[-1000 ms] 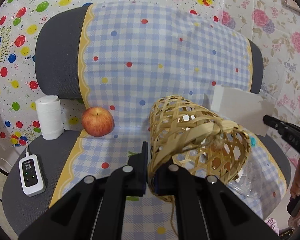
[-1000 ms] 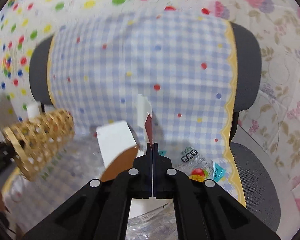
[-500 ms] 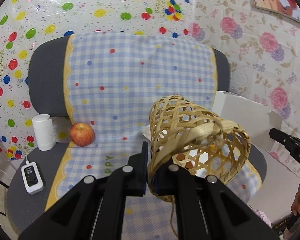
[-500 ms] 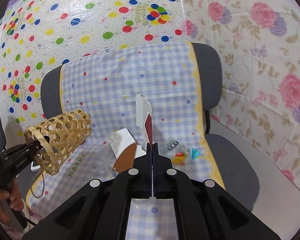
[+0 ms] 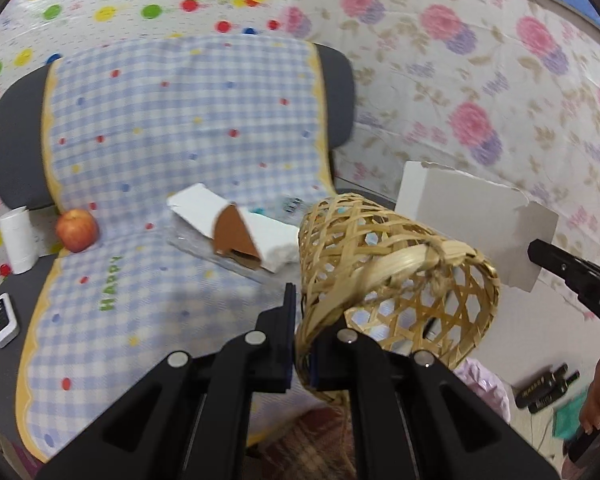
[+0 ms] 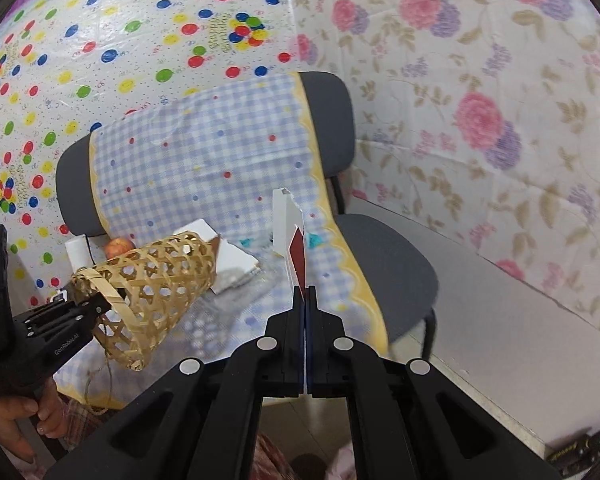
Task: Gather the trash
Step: 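Carry basket and red paper to the pink bin and open both tools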
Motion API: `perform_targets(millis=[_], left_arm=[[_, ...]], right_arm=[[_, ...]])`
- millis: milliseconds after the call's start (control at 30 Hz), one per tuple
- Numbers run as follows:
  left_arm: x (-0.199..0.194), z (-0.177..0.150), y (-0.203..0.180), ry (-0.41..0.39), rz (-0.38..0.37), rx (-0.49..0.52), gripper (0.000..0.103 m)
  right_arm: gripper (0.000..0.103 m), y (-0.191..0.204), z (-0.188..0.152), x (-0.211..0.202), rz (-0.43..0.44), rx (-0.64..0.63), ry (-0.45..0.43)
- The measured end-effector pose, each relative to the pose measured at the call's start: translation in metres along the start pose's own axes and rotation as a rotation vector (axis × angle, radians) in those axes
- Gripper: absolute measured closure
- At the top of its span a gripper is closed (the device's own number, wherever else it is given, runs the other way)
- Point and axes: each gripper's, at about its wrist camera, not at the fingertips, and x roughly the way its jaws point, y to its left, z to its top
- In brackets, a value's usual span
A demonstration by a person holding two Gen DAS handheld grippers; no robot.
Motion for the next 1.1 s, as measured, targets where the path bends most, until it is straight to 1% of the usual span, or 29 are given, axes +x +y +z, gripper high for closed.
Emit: perform_targets(millis=[200, 333, 433, 500, 600, 800, 1033, 1100], left_arm=[[0.001, -0.017, -0.045, 0.020, -0.130, 0.075, 0.100], [0.005, -0.030, -0.075, 0.051, -0.197, 0.131, 0.100], [0.010, -0.043, -0.097, 0.084, -0.243, 0.176, 0.100], [0.017, -0.051, -0.112, 0.119, -0.277, 0.199, 0.100], [0.026, -0.062, -0.129, 0.163, -0.305, 0.233, 0.100], [0.044, -0.074, -0.150, 0.248, -0.341, 0.267, 0.099], [0.068, -0.079, -0.170, 0.315, -0.356, 0.298, 0.099], [0.074, -0.081, -0.177, 0.340, -0.371, 0.316, 0.099]], right_arm=[[0.103, -0.035, -0.029, -0.043, -0.113, 0.056, 0.021], [0.103, -0.056, -0.057, -0.067, -0.206, 0.089, 0.077], [0.102, -0.069, -0.079, -0.077, -0.249, 0.126, 0.119], [0.103, -0.077, -0.096, -0.082, -0.280, 0.156, 0.158], [0.102, -0.085, -0.115, -0.086, -0.330, 0.168, 0.207], [0.102, -0.099, -0.132, -0.088, -0.376, 0.195, 0.266], [0.102, -0.116, -0.136, -0.077, -0.389, 0.210, 0.271], [0.102, -0.122, -0.135, -0.073, -0.398, 0.214, 0.266]])
